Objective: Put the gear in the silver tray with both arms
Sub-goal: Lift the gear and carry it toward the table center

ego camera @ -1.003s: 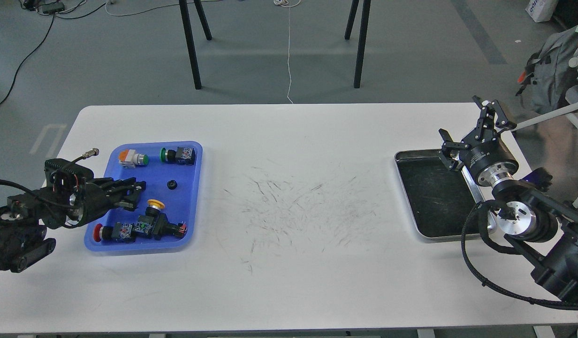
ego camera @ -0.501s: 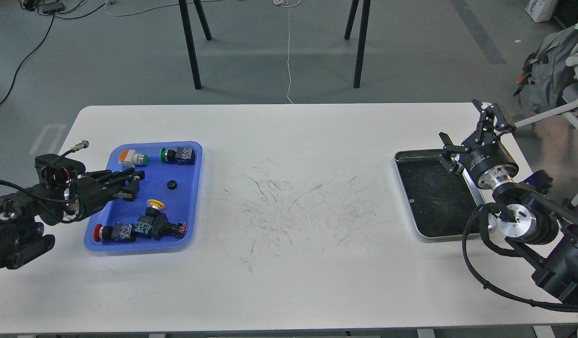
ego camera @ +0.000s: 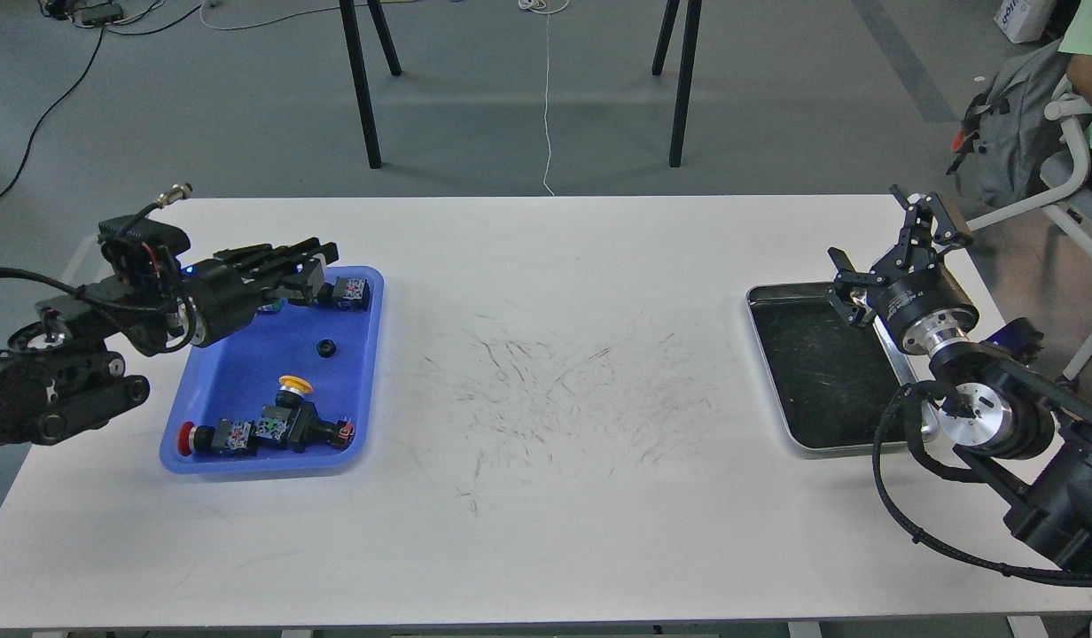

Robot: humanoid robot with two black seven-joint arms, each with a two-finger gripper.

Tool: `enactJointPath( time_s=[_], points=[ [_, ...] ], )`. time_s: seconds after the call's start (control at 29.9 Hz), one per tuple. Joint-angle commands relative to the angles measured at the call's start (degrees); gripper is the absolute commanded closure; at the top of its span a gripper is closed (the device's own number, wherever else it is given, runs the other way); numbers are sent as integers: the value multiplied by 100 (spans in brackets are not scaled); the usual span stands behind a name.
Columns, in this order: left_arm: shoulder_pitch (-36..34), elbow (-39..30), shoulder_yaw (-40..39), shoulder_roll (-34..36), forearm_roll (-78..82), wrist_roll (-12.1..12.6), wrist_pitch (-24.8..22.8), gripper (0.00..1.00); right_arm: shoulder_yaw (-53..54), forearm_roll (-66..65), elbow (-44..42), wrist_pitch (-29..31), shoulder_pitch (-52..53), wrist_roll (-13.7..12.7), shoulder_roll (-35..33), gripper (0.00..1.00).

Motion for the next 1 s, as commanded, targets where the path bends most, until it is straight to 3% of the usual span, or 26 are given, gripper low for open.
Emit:
enactJointPath(
  time_s=[0.0,0.2,0.97],
  points=[
    [-346,-54,62,-275,135,1,-72,80,0,1,-8,-9,61,-11,-28,0],
    [-558,-37,387,-1040,618,1,-72,87,-8,1,-105,-18,245,-20,-46,0],
    [-540,877,1784,-3659,733,1,-116,87,-175,-26,-457,-62,562,-55,-2,0]
  ],
)
